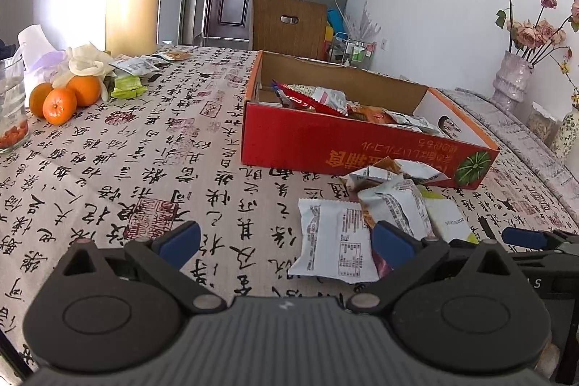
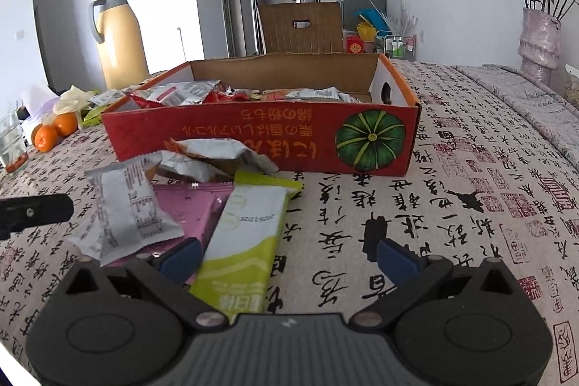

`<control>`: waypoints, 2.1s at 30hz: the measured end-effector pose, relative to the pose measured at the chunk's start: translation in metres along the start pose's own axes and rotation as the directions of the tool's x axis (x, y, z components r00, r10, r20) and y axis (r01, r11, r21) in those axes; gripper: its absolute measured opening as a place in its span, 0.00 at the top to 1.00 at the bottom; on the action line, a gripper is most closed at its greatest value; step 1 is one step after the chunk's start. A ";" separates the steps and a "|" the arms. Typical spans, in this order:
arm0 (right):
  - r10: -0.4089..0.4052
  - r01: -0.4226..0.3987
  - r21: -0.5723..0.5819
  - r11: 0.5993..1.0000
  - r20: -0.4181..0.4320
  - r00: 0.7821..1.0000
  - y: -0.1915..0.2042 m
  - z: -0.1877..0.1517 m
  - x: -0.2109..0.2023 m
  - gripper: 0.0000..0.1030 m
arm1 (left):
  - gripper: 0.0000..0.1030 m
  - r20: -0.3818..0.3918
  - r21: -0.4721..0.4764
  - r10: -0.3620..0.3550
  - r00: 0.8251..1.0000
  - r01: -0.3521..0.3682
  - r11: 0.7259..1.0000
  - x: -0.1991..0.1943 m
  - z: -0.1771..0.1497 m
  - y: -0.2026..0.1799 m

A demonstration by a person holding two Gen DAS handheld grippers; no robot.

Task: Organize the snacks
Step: 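Grasp the yellow-green stick pack with the right gripper, then grasp a white packet with the left gripper while the right gripper holds the stick pack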

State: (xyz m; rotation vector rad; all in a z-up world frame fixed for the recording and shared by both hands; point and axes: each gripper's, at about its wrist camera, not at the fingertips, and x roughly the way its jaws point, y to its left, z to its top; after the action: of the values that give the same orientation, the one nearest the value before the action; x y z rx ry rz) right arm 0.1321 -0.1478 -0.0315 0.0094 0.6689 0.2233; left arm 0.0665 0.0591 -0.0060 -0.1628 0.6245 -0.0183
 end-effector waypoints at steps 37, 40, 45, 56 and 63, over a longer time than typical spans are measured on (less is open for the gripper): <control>0.006 -0.005 -0.020 1.000 0.066 0.998 -0.011 -0.008 -0.004 0.66 | 0.00 -0.047 -0.009 0.029 0.998 -0.029 1.000 0.014 0.000 -0.005; -0.013 0.014 -0.001 1.000 0.085 0.996 -0.020 -0.007 -0.009 0.66 | 0.00 -0.072 -0.001 0.034 0.997 -0.034 0.999 0.022 0.001 -0.010; -0.043 0.040 0.033 0.999 0.104 0.994 -0.037 -0.006 -0.014 0.66 | 0.00 -0.098 0.016 0.035 0.995 -0.034 0.999 0.031 0.001 -0.022; -0.060 0.052 0.077 0.996 0.101 0.993 -0.057 -0.010 -0.013 0.65 | 0.03 -0.105 -0.028 0.070 0.992 -0.073 0.997 0.044 0.009 -0.029; -0.052 0.044 0.085 0.995 0.098 0.994 -0.059 -0.011 -0.011 0.65 | 0.16 -0.126 -0.048 0.099 0.987 -0.106 0.993 0.049 0.009 -0.021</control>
State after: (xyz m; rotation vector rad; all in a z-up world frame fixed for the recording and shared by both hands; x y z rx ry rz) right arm 0.1288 -0.2079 -0.0386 0.0830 0.5779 0.1482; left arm 0.1122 0.0366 -0.0237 -0.1830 0.7564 0.0890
